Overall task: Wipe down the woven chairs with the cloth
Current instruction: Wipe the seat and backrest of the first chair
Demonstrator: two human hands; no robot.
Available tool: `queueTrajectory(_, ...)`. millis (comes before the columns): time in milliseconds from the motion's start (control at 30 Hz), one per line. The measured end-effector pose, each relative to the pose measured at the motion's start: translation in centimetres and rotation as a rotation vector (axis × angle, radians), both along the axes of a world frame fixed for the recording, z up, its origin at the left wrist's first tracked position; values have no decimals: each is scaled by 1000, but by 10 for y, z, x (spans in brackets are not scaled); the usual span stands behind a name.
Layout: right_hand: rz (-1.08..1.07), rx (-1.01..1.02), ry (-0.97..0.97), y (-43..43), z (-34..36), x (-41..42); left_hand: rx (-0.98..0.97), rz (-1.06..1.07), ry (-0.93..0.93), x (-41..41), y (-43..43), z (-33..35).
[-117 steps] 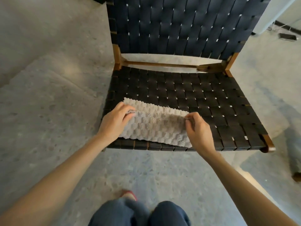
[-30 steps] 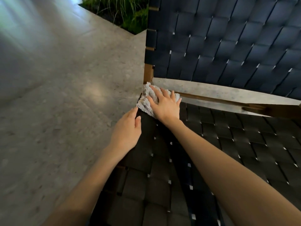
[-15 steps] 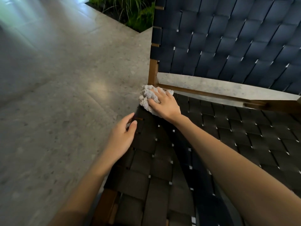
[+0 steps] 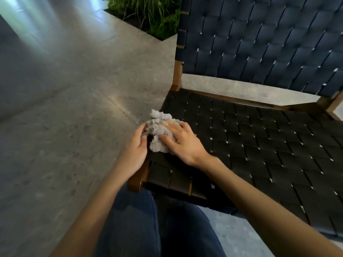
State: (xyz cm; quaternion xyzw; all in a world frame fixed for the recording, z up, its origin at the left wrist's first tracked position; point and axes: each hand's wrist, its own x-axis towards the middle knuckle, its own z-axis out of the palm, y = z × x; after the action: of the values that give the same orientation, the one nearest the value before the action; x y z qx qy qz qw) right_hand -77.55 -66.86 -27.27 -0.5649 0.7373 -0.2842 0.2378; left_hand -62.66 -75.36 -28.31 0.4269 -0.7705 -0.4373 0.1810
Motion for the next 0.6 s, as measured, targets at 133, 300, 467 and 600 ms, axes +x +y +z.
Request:
queueTrajectory(133, 41, 10, 46, 34, 16, 31, 52, 17, 125, 16, 3, 8)
queueTrajectory(300, 49, -22, 176, 72, 30, 52, -105, -13, 95, 20, 10, 22)
queueTrajectory(467, -32, 73, 370, 106, 26, 39, -251, -135, -2, -2, 21, 30)
queueTrajectory(600, -91, 150, 425, 113, 16, 34, -348, -253, -153, -25, 27, 27)
